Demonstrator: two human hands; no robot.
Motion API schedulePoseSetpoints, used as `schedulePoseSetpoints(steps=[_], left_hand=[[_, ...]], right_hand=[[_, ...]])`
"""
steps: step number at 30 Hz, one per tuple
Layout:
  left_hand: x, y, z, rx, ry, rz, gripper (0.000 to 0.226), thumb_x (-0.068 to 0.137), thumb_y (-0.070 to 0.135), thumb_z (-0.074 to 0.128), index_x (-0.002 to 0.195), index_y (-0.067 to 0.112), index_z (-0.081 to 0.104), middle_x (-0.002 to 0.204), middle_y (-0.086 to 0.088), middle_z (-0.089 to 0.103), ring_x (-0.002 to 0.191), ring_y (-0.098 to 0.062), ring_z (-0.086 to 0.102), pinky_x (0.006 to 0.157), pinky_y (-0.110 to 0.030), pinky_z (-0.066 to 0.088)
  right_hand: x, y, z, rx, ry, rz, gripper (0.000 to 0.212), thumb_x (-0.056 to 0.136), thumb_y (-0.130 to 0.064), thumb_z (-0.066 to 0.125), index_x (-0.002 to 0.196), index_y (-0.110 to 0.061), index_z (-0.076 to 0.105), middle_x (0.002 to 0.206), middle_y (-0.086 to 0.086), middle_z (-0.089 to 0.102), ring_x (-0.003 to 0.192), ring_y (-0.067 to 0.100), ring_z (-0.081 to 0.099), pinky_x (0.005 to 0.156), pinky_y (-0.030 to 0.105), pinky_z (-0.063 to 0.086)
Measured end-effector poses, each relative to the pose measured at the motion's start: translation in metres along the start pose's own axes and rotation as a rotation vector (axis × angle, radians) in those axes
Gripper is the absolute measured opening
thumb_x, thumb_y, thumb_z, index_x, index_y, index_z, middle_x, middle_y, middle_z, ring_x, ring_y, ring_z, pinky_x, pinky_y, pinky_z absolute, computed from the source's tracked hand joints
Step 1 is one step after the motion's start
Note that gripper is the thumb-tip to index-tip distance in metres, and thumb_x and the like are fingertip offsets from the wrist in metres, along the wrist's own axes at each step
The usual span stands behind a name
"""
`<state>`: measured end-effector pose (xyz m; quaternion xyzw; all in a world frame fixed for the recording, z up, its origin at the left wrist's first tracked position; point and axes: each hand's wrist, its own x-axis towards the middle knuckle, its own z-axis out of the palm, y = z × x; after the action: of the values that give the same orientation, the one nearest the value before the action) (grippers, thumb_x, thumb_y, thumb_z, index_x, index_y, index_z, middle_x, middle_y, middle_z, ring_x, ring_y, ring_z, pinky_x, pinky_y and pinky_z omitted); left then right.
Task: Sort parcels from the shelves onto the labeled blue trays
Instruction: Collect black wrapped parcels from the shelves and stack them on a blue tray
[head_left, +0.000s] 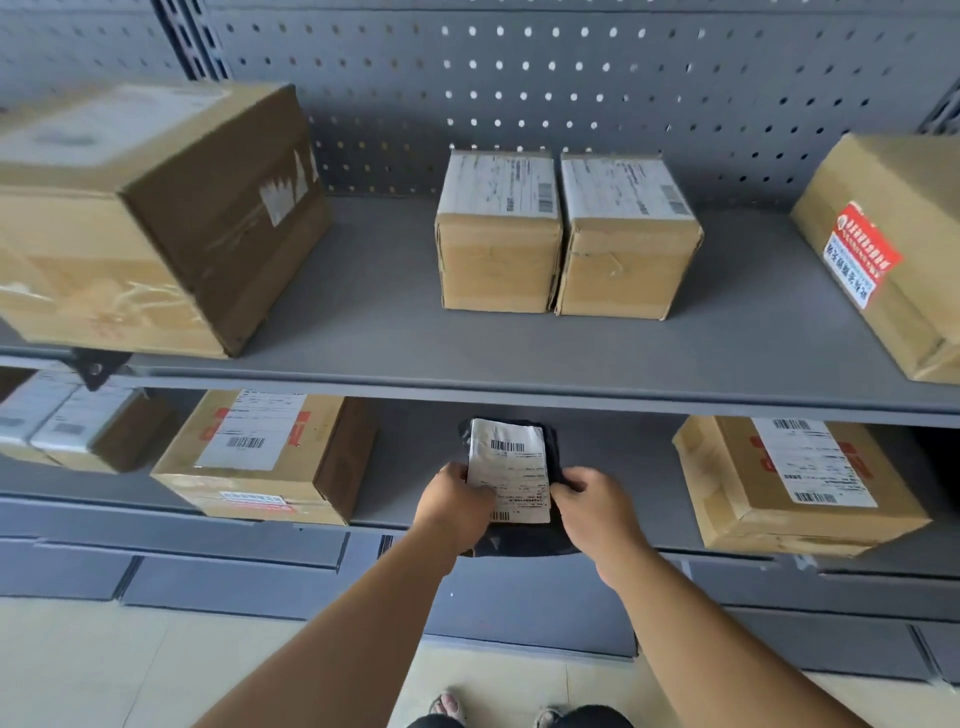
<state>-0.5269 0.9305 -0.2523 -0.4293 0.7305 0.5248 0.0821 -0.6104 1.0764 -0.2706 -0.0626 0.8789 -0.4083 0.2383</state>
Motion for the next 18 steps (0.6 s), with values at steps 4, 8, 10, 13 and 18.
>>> schedulePoseSetpoints(steps=[4,8,10,13,18], left_hand=[[-0.021,0.004,-0.011,-0.024,0.018,-0.003,0.031,0.098,0.021,0.055,0.129,0.021,0.058,0.103,0.002,0.072,0.087,-0.023,0.074,0.071,-0.042,0.065],[-0.043,0.005,-0.017,-0.049,0.102,0.033,0.027,0.098,0.020,0.056,0.124,0.020,0.059,0.100,0.004,0.072,0.084,-0.021,0.075,0.064,-0.036,0.065],[-0.058,0.006,-0.018,-0.067,0.155,0.036,0.025,0.098,0.020,0.057,0.123,0.020,0.059,0.102,0.005,0.071,0.088,-0.019,0.073,0.067,-0.034,0.065],[-0.083,0.002,-0.018,-0.187,0.210,0.003,0.031,0.098,0.021,0.061,0.128,0.021,0.058,0.108,0.003,0.072,0.094,-0.020,0.073,0.075,-0.038,0.066],[-0.128,-0.008,-0.031,-0.329,0.346,-0.080,0.035,0.097,0.024,0.063,0.132,0.024,0.055,0.109,0.006,0.071,0.095,-0.017,0.073,0.070,-0.030,0.064]], right_hand=[[-0.023,-0.021,-0.017,0.062,-0.022,-0.010,0.017,0.091,-0.018,0.059,0.089,-0.014,0.075,0.081,-0.003,0.075,0.086,0.028,0.069,0.077,0.047,0.058],[-0.037,-0.033,-0.030,0.187,-0.060,0.024,0.022,0.093,-0.017,0.062,0.076,-0.026,0.074,0.083,-0.007,0.075,0.085,0.023,0.071,0.074,0.048,0.062],[-0.044,-0.034,-0.034,0.248,-0.086,0.036,0.025,0.093,-0.018,0.063,0.073,-0.028,0.074,0.079,-0.007,0.076,0.083,0.024,0.072,0.069,0.052,0.061],[-0.055,-0.038,-0.040,0.295,-0.126,0.015,0.016,0.093,-0.018,0.066,0.083,-0.027,0.075,0.083,-0.007,0.076,0.083,0.020,0.072,0.075,0.050,0.061],[-0.075,-0.048,-0.032,0.333,-0.242,-0.087,0.022,0.092,-0.015,0.069,0.077,-0.030,0.067,0.087,-0.010,0.074,0.085,0.013,0.070,0.079,0.037,0.058]])
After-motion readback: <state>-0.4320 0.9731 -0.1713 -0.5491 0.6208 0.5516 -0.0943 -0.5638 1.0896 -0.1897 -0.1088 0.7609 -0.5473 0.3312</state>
